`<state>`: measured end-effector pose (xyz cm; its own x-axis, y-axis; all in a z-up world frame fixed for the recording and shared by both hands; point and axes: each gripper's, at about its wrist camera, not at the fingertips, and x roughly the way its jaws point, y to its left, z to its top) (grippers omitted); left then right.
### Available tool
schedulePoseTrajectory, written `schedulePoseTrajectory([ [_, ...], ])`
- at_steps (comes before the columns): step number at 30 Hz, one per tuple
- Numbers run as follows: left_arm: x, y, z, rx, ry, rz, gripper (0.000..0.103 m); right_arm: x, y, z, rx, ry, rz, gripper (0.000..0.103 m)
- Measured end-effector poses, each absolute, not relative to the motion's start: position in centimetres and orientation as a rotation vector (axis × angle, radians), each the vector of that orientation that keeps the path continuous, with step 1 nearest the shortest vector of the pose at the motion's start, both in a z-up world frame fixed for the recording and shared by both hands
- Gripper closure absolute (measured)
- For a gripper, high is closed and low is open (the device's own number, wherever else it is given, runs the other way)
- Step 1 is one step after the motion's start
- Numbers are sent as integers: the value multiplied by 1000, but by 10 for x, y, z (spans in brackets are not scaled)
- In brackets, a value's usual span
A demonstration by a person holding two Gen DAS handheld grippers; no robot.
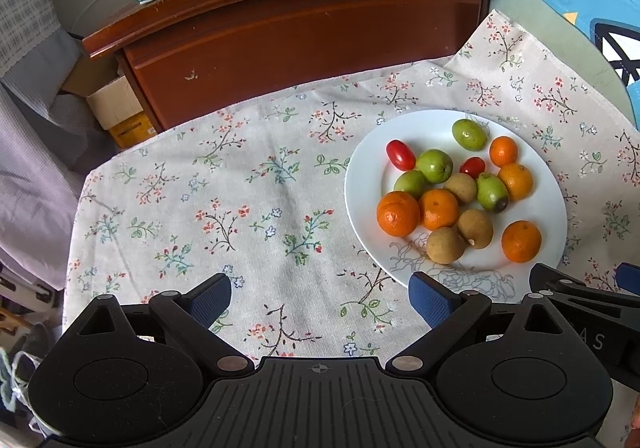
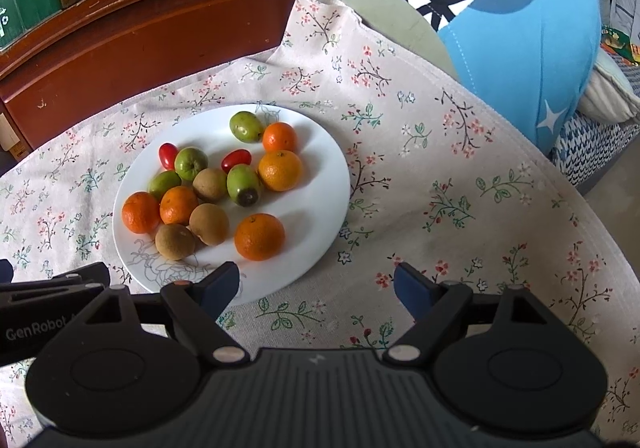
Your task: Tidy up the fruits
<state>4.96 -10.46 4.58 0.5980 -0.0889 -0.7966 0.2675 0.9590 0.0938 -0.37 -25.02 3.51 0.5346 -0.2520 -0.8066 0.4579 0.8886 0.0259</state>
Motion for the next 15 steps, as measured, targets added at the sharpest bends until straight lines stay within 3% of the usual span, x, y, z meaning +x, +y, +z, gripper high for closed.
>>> schedulePoseTrajectory([
  [15, 39, -102, 55, 218, 887, -221, 6, -15, -246, 45, 235, 890, -429, 19],
])
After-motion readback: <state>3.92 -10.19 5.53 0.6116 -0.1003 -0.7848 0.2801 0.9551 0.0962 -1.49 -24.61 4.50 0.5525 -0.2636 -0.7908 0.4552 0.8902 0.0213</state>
